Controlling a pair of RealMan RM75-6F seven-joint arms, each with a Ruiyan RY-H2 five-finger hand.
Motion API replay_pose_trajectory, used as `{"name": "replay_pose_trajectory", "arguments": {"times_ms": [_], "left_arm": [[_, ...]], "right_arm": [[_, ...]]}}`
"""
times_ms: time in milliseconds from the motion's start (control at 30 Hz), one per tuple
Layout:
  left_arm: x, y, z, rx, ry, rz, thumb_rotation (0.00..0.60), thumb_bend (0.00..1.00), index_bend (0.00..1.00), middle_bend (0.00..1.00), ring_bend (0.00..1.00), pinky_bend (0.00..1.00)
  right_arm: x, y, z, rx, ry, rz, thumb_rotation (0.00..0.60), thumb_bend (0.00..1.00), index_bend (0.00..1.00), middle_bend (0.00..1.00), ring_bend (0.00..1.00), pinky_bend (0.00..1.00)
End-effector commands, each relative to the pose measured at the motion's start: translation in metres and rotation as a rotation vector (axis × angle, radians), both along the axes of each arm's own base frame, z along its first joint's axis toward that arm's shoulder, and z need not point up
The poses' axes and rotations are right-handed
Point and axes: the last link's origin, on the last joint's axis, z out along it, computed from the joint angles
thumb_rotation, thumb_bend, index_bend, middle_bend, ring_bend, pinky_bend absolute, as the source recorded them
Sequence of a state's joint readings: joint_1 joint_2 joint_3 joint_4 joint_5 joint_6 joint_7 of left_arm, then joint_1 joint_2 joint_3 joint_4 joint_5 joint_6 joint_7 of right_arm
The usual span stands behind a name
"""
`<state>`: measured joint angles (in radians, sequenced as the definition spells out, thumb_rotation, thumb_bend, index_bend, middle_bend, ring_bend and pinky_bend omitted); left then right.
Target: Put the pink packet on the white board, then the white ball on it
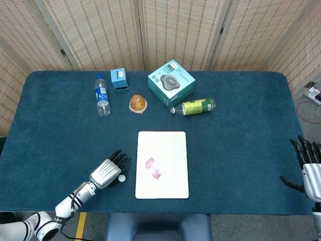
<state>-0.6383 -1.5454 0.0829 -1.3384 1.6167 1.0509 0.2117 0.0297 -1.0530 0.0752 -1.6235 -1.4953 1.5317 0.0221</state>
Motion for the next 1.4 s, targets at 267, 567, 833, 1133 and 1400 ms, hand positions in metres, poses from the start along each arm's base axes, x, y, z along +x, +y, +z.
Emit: {"name": "replay_pose_trajectory", "arguments": {"times_ms": [267, 567, 833, 1133, 1400], "left_arm": [[0.014, 0.007, 0.005, 0.005, -0.038, 0.003, 0.6, 0.41, 0.5, 0.19, 0.12, 0.0], [0.06, 0.023, -0.002, -0.01, -0.109, -0.011, 0.6, 0.41, 0.5, 0.19, 0.13, 0.0], [0.101, 0.028, -0.025, -0.042, -0.114, -0.039, 0.6, 0.41, 0.5, 0.19, 0.12, 0.0], [0.123, 0.036, -0.05, -0.046, -0.067, -0.028, 0.6, 0.41, 0.5, 0.19, 0.12, 0.0], [0.128, 0.042, -0.059, -0.045, -0.041, 0.016, 0.6, 0.41, 0.49, 0.19, 0.12, 0.0]], "right_arm": [[-0.002, 0.0, 0.001, -0.003, 0.0, -0.002, 0.6, 0.14, 0.02, 0.02, 0.0, 0.0], [-0.003, -0.001, 0.001, -0.006, -0.005, -0.004, 0.6, 0.14, 0.02, 0.02, 0.0, 0.0], [-0.007, 0.002, 0.005, -0.015, -0.005, -0.02, 0.6, 0.14, 0.02, 0.02, 0.0, 0.0], [-0.012, 0.004, 0.006, -0.017, -0.013, -0.032, 0.6, 0.14, 0.02, 0.02, 0.0, 0.0], [-0.016, 0.004, 0.006, -0.017, -0.019, -0.039, 0.6, 0.14, 0.03, 0.02, 0.0, 0.0]]}}
